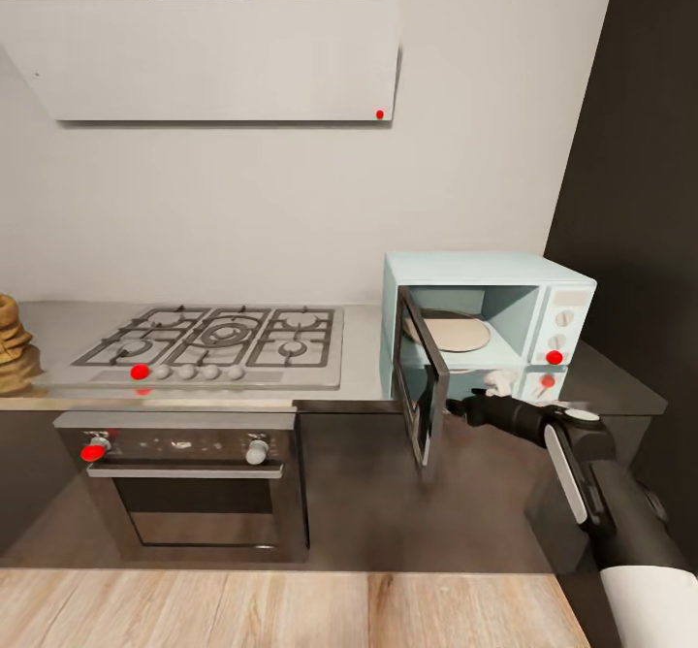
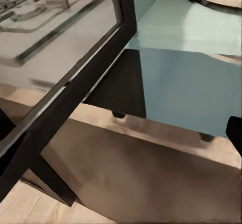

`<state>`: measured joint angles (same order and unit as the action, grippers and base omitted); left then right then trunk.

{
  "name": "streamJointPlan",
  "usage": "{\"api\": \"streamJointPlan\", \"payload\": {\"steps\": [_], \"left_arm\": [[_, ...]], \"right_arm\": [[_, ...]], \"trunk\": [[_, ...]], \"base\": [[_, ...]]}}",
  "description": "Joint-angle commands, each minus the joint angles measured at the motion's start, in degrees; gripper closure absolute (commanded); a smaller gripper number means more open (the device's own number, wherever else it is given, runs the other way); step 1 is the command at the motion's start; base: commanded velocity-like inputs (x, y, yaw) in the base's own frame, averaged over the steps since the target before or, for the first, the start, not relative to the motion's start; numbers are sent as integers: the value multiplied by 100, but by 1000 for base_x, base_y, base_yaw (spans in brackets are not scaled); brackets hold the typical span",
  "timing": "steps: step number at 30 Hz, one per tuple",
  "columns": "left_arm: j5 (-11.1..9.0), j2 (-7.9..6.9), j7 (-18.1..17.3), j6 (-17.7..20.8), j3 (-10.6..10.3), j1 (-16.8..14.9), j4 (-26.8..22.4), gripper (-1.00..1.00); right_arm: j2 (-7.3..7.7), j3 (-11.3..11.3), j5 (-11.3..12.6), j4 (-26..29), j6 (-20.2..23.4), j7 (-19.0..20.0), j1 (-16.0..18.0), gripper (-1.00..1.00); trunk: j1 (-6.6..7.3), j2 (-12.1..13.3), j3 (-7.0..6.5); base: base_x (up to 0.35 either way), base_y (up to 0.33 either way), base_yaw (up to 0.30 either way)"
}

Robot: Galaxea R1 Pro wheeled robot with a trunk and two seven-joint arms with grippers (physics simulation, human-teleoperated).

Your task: In the kitchen, take the popcorn bag from the countertop, put it into the microwave, and heat it until the popcorn is cooked so the cooked popcorn ends up inside the bag.

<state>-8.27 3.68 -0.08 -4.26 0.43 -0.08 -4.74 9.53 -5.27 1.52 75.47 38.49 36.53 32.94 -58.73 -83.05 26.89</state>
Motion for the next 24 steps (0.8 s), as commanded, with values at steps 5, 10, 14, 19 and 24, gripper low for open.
{"api": "streamJointPlan", "payload": {"steps": [5, 10, 14, 19, 24], "left_arm": [[-43, 1, -1, -13, 1, -1, -1, -100], [-43, 6, -1, -13, -4, -1, -1, -100], [-43, 3, -1, -13, -2, -1, -1, -100], [-43, 1, -1, -13, 0, -1, -1, -100], [-43, 1, -1, -13, 1, -1, 6, -100]], "right_arm": [[140, -1022, -464, -529, 20, 21, 2, -100], [411, -1104, -1209, -1227, -30, 21, -380, -100], [649, -1464, -1417, -1699, -234, 34, -977, -100], [688, -1562, -1714, -2905, -1134, 22, -1072, -100], [694, -1567, -1981, -5314, -2560, -423, -1079, -100]], "trunk": [[0, -3, 6], [0, -3, 6], [0, -3, 6], [0, -3, 6], [0, -3, 6]], "base": [[0, 0, 0], [0, 0, 0], [0, 0, 0], [0, 0, 0], [0, 0, 0]]}}
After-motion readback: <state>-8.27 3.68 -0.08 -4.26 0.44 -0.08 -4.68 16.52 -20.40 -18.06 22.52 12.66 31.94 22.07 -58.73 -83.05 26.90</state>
